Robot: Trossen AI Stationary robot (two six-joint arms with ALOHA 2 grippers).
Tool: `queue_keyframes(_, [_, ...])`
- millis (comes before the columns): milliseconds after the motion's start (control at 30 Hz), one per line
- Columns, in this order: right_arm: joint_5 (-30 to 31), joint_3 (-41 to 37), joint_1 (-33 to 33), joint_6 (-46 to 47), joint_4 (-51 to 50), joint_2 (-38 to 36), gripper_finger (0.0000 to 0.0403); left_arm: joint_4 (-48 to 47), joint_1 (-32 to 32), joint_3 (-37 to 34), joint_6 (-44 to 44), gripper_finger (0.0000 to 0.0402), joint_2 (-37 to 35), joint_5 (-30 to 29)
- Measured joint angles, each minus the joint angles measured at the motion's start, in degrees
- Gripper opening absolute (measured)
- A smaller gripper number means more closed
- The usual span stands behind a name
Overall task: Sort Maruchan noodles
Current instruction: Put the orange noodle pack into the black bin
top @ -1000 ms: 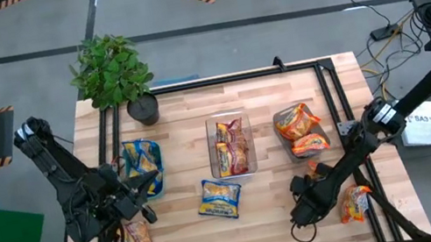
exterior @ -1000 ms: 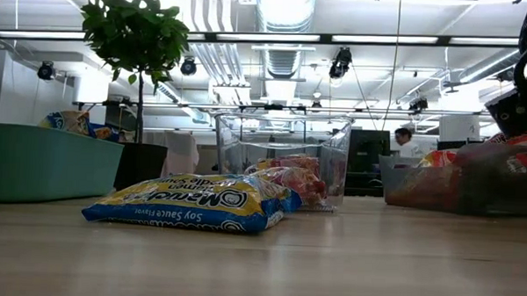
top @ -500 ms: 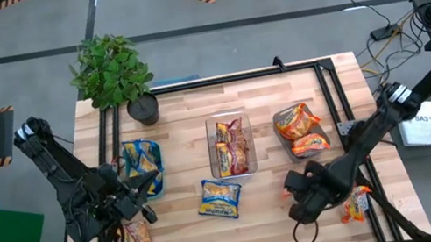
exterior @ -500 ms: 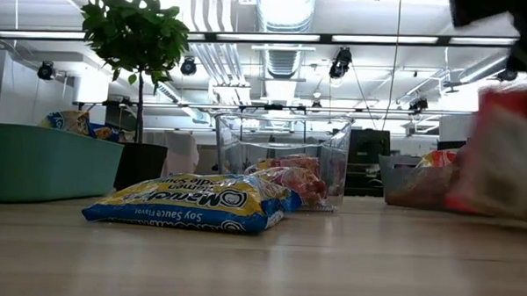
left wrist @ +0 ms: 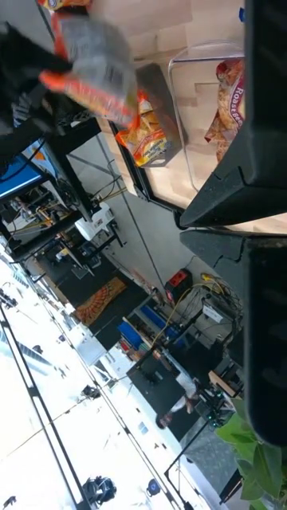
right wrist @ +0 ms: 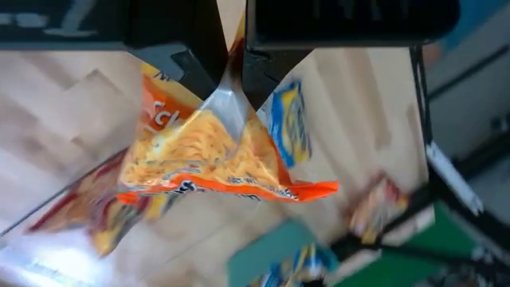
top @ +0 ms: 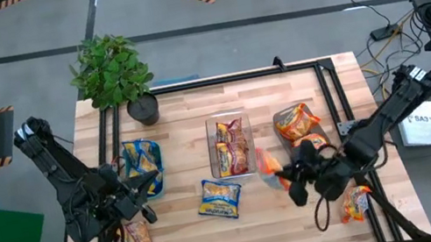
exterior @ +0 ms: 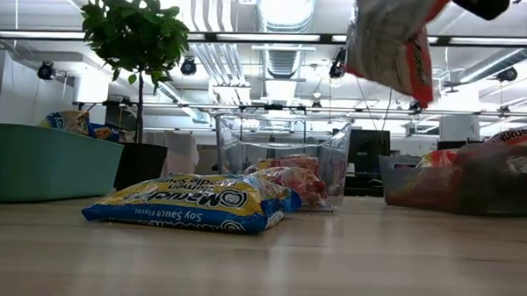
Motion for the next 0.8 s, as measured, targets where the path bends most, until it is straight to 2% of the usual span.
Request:
queue_keyframes(100, [1.7,0.0,-2.0,1.3,-1.1,-2.5,0.0012,0.0,0.0,0.0,0.0,0.0002,0.0,0.0])
queue_keyframes(200, [0.4,0.0,-5.5,3.9,-3.1,-5.0,0.0012,0.0,0.0,0.0,0.0,0.0002,0.0,0.0])
queue_keyframes(333, [-6.6,0.0,-12.2,10.0,-8.6,-8.8,0.0012,0.0,0.0,0.0,0.0,0.0002,0.0,0.0])
queue_keyframes(467, [-13.2,0.0,-20.1,12.2,-13.6,-12.4,0.0012,0.0,0.0,0.0,0.0,0.0002,0.0,0.0])
queue_keyframes(667, [-26.0,0.0,-32.9,7.9,-22.2,-16.7,0.0012,0.0,0.0,0.0,0.0,0.0002,0.0,0.0])
queue_keyframes(800, [-30.5,-0.5,-38.9,3.3,-26.0,-17.2,0.0012,0.0,0.0,0.0,0.2,0.0002,0.0,0.0])
